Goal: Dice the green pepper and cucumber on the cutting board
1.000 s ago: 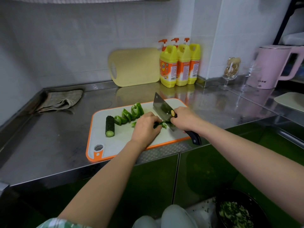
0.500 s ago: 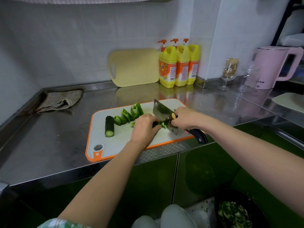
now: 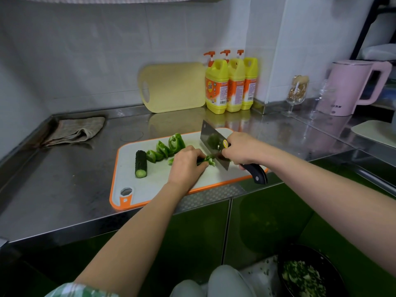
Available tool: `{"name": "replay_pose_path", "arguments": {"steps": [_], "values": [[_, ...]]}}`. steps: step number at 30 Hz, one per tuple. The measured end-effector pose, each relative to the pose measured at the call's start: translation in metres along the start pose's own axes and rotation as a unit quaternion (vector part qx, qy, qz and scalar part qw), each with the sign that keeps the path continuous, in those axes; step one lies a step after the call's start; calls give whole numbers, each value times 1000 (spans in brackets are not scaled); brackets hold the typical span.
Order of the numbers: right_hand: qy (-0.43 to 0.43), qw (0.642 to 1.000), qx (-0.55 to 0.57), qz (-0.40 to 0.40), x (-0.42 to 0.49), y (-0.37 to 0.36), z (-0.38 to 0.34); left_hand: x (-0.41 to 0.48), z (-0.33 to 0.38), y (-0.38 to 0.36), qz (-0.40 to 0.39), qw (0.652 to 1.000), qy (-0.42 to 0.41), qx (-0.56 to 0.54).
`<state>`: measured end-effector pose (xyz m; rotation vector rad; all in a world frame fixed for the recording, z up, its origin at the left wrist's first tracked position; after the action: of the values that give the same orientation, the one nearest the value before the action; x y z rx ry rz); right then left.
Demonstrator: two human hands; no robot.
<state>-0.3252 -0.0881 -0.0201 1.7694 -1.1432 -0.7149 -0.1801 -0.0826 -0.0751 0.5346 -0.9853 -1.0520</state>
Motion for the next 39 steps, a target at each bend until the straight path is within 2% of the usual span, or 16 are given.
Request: {"name": "replay_pose_path", "arguments": {"steps": [3, 7, 18, 26, 31, 39], "values": [[-2, 999, -30, -19, -2, -13, -2, 0, 0, 0, 2, 1000, 2, 8], [-7, 997, -76, -1, 3, -27, -4, 0, 1, 0, 1, 1000, 0, 5], [-5, 997, 47, 60, 13, -13, 10, -3, 0, 0, -7, 1000, -6, -26], [-2, 1000, 20, -3, 4, -18, 1, -3, 1, 2, -8, 1000, -4, -25], [-4, 1000, -14, 4, 9, -26, 4, -4, 2, 4, -16, 999, -15, -31], [3, 998, 30, 54, 12, -15, 5, -6, -2, 4, -29, 999, -23, -21]]}}
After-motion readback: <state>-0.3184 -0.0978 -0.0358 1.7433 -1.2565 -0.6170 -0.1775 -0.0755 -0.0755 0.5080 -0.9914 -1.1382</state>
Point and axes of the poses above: each hand's wrist, its own x-axis towards the middle knuckle, its own y-axis out of the back of the hand, z = x × y, the point moved 6 cm from there along x, towards the middle knuckle, and after that the axes turned 13 degrees about y, right-handed, at the moved point
